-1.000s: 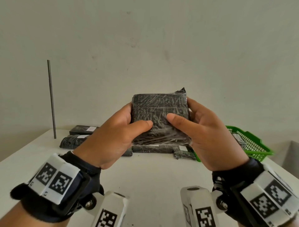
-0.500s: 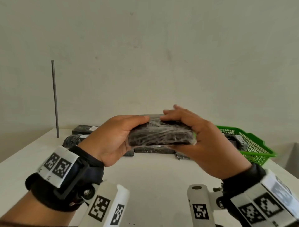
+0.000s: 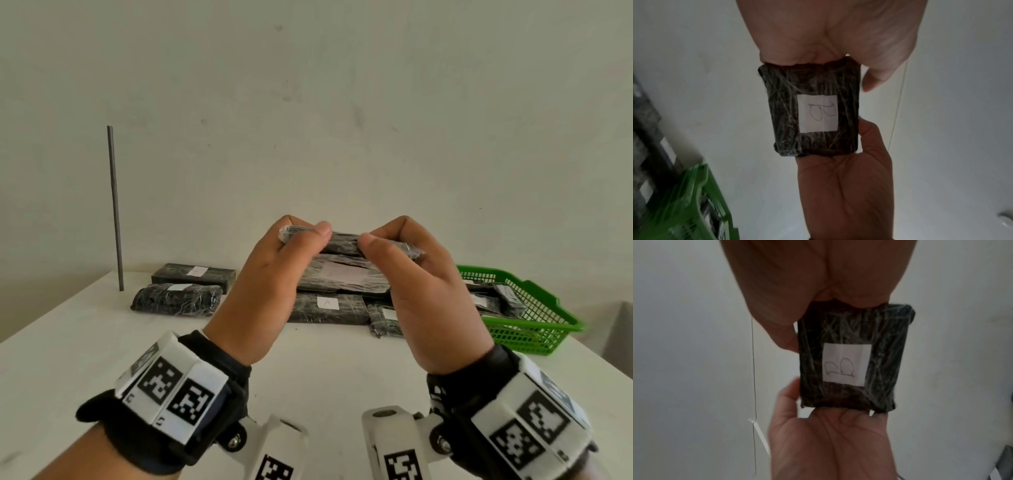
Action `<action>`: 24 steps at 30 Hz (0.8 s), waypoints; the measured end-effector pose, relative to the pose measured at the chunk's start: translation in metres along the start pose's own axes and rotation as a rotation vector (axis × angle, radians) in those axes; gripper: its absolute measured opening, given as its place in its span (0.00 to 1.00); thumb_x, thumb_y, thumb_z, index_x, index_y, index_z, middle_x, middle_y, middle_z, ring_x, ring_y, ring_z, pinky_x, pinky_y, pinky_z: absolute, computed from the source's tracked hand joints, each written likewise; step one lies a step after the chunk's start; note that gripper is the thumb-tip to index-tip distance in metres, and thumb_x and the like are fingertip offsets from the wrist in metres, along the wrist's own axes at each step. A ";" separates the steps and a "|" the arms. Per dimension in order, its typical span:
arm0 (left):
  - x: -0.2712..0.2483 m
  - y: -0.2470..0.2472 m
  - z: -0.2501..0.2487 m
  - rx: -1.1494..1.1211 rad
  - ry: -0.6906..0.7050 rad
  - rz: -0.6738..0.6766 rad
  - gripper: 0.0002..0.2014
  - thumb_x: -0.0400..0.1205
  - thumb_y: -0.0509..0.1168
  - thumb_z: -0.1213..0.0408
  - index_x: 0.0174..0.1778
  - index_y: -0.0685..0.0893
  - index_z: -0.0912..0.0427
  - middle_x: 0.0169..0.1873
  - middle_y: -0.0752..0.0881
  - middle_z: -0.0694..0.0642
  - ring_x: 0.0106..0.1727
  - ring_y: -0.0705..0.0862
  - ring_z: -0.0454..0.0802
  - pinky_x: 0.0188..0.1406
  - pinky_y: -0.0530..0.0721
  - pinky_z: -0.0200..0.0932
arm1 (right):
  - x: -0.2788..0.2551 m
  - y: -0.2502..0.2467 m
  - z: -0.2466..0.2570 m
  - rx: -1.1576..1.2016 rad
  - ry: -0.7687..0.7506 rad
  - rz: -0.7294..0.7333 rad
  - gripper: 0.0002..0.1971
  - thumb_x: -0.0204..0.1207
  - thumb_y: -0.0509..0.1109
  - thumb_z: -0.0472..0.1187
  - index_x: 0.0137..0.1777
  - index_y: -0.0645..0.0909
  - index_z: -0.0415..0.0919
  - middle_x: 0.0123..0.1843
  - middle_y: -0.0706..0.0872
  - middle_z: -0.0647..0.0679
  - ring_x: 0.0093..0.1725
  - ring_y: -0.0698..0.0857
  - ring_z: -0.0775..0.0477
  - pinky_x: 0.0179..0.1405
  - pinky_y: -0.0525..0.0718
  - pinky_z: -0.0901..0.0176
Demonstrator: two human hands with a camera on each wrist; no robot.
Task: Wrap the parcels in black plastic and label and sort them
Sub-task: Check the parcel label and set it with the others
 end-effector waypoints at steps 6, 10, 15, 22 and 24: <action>-0.004 0.004 -0.015 -0.089 0.009 -0.008 0.23 0.78 0.60 0.44 0.45 0.73 0.66 0.39 0.70 0.72 0.43 0.71 0.75 0.47 0.76 0.65 | 0.002 0.005 -0.001 0.076 -0.008 -0.070 0.15 0.74 0.76 0.49 0.39 0.77 0.40 0.37 0.76 0.38 0.40 0.74 0.38 0.43 0.73 0.39; -0.004 0.003 -0.013 -0.141 -0.045 -0.008 0.25 0.77 0.60 0.45 0.50 0.75 0.69 0.41 0.72 0.75 0.44 0.74 0.78 0.45 0.75 0.74 | 0.002 0.005 -0.001 0.098 0.007 -0.062 0.13 0.73 0.76 0.49 0.38 0.78 0.42 0.38 0.77 0.39 0.40 0.73 0.37 0.43 0.72 0.37; -0.002 -0.002 -0.002 -0.181 -0.128 -0.004 0.21 0.79 0.62 0.44 0.51 0.81 0.62 0.45 0.81 0.63 0.52 0.76 0.60 0.59 0.73 0.74 | 0.007 0.003 -0.001 0.074 0.023 -0.030 0.13 0.68 0.75 0.53 0.38 0.80 0.44 0.41 0.79 0.37 0.45 0.78 0.35 0.51 0.78 0.28; -0.001 -0.002 0.001 -0.157 -0.146 0.037 0.19 0.77 0.61 0.39 0.45 0.86 0.51 0.47 0.82 0.57 0.54 0.78 0.55 0.66 0.73 0.65 | 0.011 -0.008 -0.003 0.086 0.008 0.022 0.10 0.68 0.66 0.51 0.36 0.86 0.49 0.47 0.85 0.40 0.57 0.82 0.24 0.69 0.76 0.17; -0.001 0.000 0.000 -0.168 -0.132 0.034 0.17 0.77 0.61 0.40 0.43 0.89 0.47 0.47 0.86 0.57 0.56 0.82 0.58 0.70 0.76 0.61 | 0.013 -0.009 -0.004 0.081 0.021 0.017 0.13 0.71 0.63 0.50 0.36 0.88 0.49 0.48 0.87 0.42 0.60 0.83 0.22 0.70 0.77 0.18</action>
Point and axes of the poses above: each hand's wrist, its own x-axis towards the middle knuckle, its own y-axis out of the palm, z = x × y, the point moved 3 cm from there along x, towards the middle knuckle
